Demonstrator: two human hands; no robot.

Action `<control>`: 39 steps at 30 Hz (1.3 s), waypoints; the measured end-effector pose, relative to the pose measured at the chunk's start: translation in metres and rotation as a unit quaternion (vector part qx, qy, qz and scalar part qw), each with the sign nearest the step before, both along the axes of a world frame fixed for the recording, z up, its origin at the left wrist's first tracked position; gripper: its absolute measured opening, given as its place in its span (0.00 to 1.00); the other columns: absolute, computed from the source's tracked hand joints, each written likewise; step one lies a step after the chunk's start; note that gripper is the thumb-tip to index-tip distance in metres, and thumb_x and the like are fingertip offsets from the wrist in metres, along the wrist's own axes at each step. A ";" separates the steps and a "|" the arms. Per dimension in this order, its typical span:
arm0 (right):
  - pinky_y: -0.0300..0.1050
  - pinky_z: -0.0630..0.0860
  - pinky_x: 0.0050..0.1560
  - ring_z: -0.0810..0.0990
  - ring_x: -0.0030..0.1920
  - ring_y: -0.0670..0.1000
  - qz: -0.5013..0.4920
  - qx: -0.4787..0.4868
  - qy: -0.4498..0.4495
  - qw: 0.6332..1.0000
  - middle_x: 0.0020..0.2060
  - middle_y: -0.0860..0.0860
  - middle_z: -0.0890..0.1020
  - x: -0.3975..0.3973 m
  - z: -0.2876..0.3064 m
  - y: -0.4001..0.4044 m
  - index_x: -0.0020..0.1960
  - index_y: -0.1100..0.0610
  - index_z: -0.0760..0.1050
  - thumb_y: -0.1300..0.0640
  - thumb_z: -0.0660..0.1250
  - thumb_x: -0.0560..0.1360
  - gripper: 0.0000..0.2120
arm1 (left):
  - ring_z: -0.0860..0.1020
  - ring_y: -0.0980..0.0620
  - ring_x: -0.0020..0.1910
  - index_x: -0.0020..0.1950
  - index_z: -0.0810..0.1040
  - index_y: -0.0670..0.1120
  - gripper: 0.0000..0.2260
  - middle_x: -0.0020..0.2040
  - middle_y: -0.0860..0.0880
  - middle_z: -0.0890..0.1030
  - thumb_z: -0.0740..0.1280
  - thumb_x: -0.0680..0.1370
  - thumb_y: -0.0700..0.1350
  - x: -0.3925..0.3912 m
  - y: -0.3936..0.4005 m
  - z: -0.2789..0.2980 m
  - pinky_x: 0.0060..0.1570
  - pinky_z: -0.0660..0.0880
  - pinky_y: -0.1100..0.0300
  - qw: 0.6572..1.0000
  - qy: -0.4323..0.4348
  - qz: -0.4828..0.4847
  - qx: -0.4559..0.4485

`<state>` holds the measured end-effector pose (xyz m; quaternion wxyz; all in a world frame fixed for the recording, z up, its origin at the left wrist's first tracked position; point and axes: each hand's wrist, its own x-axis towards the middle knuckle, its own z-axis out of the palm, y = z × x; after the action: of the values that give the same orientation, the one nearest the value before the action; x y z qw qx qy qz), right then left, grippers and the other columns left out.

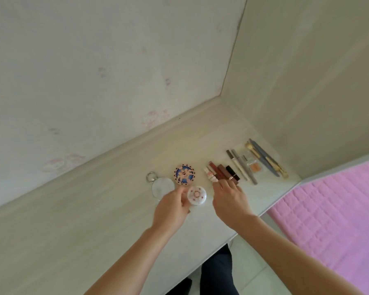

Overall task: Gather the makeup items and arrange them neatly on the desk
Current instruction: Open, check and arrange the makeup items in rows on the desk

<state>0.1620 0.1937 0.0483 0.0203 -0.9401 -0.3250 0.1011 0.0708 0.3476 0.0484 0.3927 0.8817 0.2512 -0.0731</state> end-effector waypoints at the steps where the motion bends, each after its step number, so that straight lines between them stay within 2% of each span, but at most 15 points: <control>1: 0.47 0.79 0.37 0.80 0.38 0.55 -0.003 0.003 -0.008 1.000 0.37 0.52 0.79 -0.011 -0.002 0.006 0.42 0.58 0.78 0.63 0.76 0.56 0.15 | 0.80 0.52 0.47 0.59 0.76 0.51 0.11 0.47 0.54 0.81 0.64 0.77 0.45 -0.010 0.008 -0.003 0.46 0.76 0.55 1.000 0.000 -0.004 0.012; 8: 0.45 0.79 0.36 0.80 0.38 0.55 -0.003 0.004 -0.015 1.000 0.39 0.53 0.80 -0.061 -0.009 0.036 0.47 0.60 0.80 0.60 0.77 0.58 0.18 | 0.76 0.48 0.49 0.54 0.76 0.47 0.09 0.47 0.51 0.78 0.63 0.76 0.41 -0.057 0.042 -0.019 0.46 0.75 0.50 0.996 -0.016 -0.043 0.073; 11: 0.45 0.78 0.36 0.80 0.38 0.55 0.004 0.009 -0.025 1.000 0.39 0.52 0.80 -0.065 -0.007 0.048 0.45 0.59 0.79 0.59 0.76 0.58 0.15 | 0.75 0.49 0.50 0.57 0.75 0.47 0.10 0.49 0.50 0.77 0.63 0.77 0.41 -0.065 0.050 -0.020 0.47 0.74 0.52 0.996 -0.018 -0.047 0.080; 15: 0.45 0.78 0.35 0.79 0.38 0.55 0.018 0.020 -0.040 0.999 0.37 0.53 0.79 -0.054 -0.002 0.067 0.41 0.59 0.78 0.62 0.76 0.54 0.16 | 0.73 0.49 0.53 0.60 0.75 0.48 0.12 0.53 0.50 0.76 0.63 0.77 0.42 -0.063 0.058 -0.021 0.47 0.74 0.55 0.991 -0.032 -0.059 0.119; 17: 0.46 0.79 0.37 0.80 0.42 0.56 0.035 0.015 -0.043 0.998 0.40 0.54 0.79 -0.044 -0.007 0.078 0.44 0.59 0.78 0.63 0.75 0.55 0.18 | 0.73 0.47 0.54 0.61 0.75 0.47 0.15 0.56 0.50 0.76 0.66 0.75 0.41 -0.056 0.064 -0.026 0.48 0.74 0.55 0.983 -0.052 -0.074 0.157; 20: 0.48 0.79 0.47 0.78 0.51 0.58 0.064 0.001 -0.040 0.997 0.47 0.55 0.80 -0.032 -0.023 0.093 0.52 0.59 0.77 0.60 0.73 0.62 0.18 | 0.74 0.46 0.59 0.62 0.74 0.44 0.19 0.59 0.48 0.76 0.70 0.72 0.40 -0.048 0.077 -0.048 0.53 0.76 0.52 0.974 -0.114 -0.067 0.183; 23: 0.51 0.77 0.55 0.78 0.57 0.60 0.089 0.005 -0.067 0.994 0.51 0.56 0.80 -0.026 -0.036 0.102 0.55 0.60 0.77 0.50 0.72 0.66 0.21 | 0.68 0.48 0.68 0.67 0.70 0.45 0.21 0.66 0.48 0.73 0.65 0.76 0.48 -0.046 0.090 -0.074 0.64 0.72 0.52 0.973 -0.175 -0.039 0.149; 25: 0.55 0.75 0.60 0.75 0.62 0.62 0.113 0.003 -0.086 0.990 0.54 0.56 0.79 -0.026 -0.045 0.106 0.57 0.62 0.76 0.41 0.65 0.69 0.27 | 0.62 0.53 0.73 0.72 0.67 0.47 0.26 0.71 0.52 0.69 0.60 0.77 0.57 -0.045 0.098 -0.091 0.70 0.64 0.58 0.972 -0.186 -0.049 0.134; 27: 0.58 0.70 0.64 0.72 0.65 0.63 0.124 -0.003 -0.103 0.987 0.56 0.57 0.78 -0.026 -0.054 0.107 0.60 0.63 0.75 0.36 0.56 0.70 0.34 | 0.57 0.59 0.75 0.73 0.65 0.48 0.30 0.72 0.57 0.65 0.60 0.76 0.62 -0.045 0.103 -0.101 0.72 0.56 0.65 0.970 -0.199 -0.075 0.122; 29: 0.59 0.68 0.65 0.71 0.66 0.64 0.133 -0.007 -0.122 0.984 0.57 0.58 0.78 -0.025 -0.060 0.109 0.61 0.64 0.74 0.34 0.53 0.69 0.38 | 0.55 0.60 0.75 0.73 0.65 0.49 0.31 0.73 0.58 0.64 0.63 0.74 0.63 -0.045 0.107 -0.107 0.72 0.53 0.66 0.962 -0.224 -0.103 0.122; 31: 0.59 0.69 0.65 0.72 0.65 0.64 0.150 0.008 -0.144 0.978 0.56 0.57 0.78 -0.023 -0.064 0.110 0.60 0.64 0.75 0.34 0.55 0.68 0.38 | 0.55 0.60 0.75 0.74 0.64 0.50 0.33 0.73 0.59 0.63 0.64 0.73 0.63 -0.044 0.110 -0.112 0.72 0.52 0.66 0.952 -0.246 -0.118 0.139; 34: 0.57 0.71 0.64 0.73 0.64 0.64 0.173 0.033 -0.159 0.971 0.55 0.57 0.80 -0.020 -0.070 0.110 0.57 0.64 0.77 0.35 0.56 0.67 0.36 | 0.56 0.64 0.73 0.74 0.64 0.50 0.35 0.70 0.62 0.63 0.65 0.71 0.65 -0.041 0.111 -0.118 0.71 0.54 0.68 0.952 -0.258 -0.108 0.121; 36: 0.56 0.72 0.62 0.73 0.64 0.63 0.181 0.042 -0.169 0.968 0.55 0.57 0.80 -0.019 -0.073 0.110 0.54 0.64 0.78 0.33 0.54 0.67 0.37 | 0.60 0.66 0.69 0.72 0.67 0.50 0.36 0.66 0.63 0.65 0.68 0.68 0.65 -0.039 0.110 -0.117 0.69 0.56 0.71 0.951 -0.267 -0.099 0.121; 39: 0.51 0.63 0.69 0.62 0.72 0.59 0.171 0.041 -0.140 0.974 0.63 0.55 0.74 -0.021 -0.067 0.112 0.62 0.62 0.73 0.28 0.45 0.62 0.47 | 0.69 0.64 0.61 0.67 0.74 0.49 0.33 0.59 0.61 0.72 0.78 0.65 0.56 -0.040 0.106 -0.110 0.60 0.60 0.78 0.954 -0.277 -0.050 0.104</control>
<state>0.1407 0.3060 -0.0191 -0.0042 -0.8738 -0.4843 -0.0430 0.0309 0.4539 -0.0617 0.3489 0.9147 0.0939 0.1811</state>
